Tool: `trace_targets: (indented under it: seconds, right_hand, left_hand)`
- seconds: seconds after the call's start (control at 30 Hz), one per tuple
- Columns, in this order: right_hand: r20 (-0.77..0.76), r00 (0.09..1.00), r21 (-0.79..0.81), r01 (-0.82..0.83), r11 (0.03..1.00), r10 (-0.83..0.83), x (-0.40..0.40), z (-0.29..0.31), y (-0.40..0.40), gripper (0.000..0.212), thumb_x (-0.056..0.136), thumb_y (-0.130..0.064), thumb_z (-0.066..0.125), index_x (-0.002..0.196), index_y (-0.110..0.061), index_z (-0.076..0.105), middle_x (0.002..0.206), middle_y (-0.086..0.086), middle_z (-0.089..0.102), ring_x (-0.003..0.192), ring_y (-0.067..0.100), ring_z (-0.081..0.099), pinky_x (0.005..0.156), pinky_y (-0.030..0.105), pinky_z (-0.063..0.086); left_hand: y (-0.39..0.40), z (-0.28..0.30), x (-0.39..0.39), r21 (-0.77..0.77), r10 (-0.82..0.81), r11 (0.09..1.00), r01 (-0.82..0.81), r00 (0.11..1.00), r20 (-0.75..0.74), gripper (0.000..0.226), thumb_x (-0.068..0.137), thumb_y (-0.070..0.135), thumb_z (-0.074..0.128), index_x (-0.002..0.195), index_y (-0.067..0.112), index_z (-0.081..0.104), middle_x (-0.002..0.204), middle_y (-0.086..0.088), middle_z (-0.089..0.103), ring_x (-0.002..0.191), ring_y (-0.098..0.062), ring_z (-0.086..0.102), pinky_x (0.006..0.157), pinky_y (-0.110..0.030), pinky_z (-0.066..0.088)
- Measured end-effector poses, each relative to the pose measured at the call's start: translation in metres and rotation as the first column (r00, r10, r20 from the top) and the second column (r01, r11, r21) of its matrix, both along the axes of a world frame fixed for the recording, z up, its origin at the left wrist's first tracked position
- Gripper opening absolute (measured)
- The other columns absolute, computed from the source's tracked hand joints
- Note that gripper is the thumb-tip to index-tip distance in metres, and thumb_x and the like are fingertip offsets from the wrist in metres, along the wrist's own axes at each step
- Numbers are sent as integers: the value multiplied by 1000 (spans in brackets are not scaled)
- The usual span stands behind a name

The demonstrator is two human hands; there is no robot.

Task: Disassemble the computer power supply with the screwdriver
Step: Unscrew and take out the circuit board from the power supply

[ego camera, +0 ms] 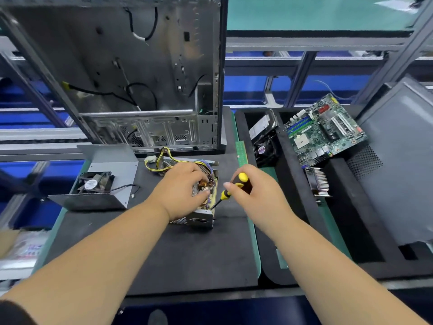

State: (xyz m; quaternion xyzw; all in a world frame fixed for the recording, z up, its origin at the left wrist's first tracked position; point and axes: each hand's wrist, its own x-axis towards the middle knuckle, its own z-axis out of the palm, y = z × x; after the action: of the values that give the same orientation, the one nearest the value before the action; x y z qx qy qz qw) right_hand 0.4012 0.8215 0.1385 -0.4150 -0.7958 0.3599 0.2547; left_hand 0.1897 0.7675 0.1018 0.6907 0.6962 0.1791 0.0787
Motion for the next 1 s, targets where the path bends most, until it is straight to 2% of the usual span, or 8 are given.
trace_targets:
  seconds: [0.17, 0.3, 0.5, 0.63, 0.77, 0.83, 1.0]
  right_hand:
    - [78, 997, 49, -18, 999, 14, -6, -5, -3, 19, 92, -39, 65, 87, -25, 53, 81, -10, 57, 82, 13, 53, 71, 36, 48]
    - [92, 996, 41, -9, 999, 5, -7, -9, -3, 20, 91, -41, 64, 88, -25, 53, 82, -10, 57, 84, 16, 53, 71, 37, 48]
    - [121, 993, 48, -15, 999, 9, -10, -8, -3, 20, 93, -41, 62, 90, -24, 52, 84, -9, 56, 82, 15, 53, 68, 35, 47]
    - [214, 975, 77, -73, 994, 55, -11, -3, -3, 17, 95, -37, 59, 94, -23, 49, 90, -8, 56, 84, 19, 53, 69, 38, 46]
    - [315, 942, 104, -158, 982, 118, -16, 7, -4, 18, 97, -36, 58, 95, -26, 43, 92, -6, 52, 81, 20, 52, 64, 35, 40]
    - [355, 922, 119, -205, 972, 151, -21, 12, -5, 18, 98, -35, 57, 96, -25, 41, 95, -5, 53, 81, 20, 51, 63, 34, 37]
    - [408, 887, 115, -283, 952, 215, -29, 19, -2, 16, 97, -32, 57, 102, -20, 47, 101, -1, 56, 82, 21, 47, 64, 33, 32]
  left_hand:
    - [-2, 2, 2, 28, -18, 999, 18, 1000, 10, 20, 84, 35, 69, 99, 22, 73, 103, 6, 62, 106, -20, 51, 98, -33, 38]
    - [-1, 4, 2, -9, -37, 999, 37, 999, 7, 16, 83, 27, 67, 97, 24, 75, 103, 8, 63, 106, -20, 49, 100, -33, 36]
    - [1, 6, 1, -72, -60, 996, 57, 997, -43, 25, 82, 26, 58, 98, 26, 77, 105, 9, 64, 108, -20, 47, 102, -34, 32]
    - [3, 8, 3, -110, -72, 992, 63, 995, -72, 43, 77, 35, 43, 99, 29, 79, 105, 12, 65, 109, -19, 47, 102, -33, 31]
    - [3, 6, 2, -113, -65, 992, 59, 997, -51, 41, 76, 35, 42, 95, 33, 79, 103, 16, 64, 110, -18, 45, 102, -35, 28]
    - [3, 5, 3, -117, -61, 992, 55, 997, -41, 41, 76, 36, 42, 94, 34, 79, 104, 17, 63, 111, -18, 43, 101, -32, 24]
    - [3, 5, 3, -113, -53, 992, 50, 998, -26, 41, 74, 35, 42, 92, 31, 79, 102, 16, 64, 110, -19, 43, 96, -29, 21]
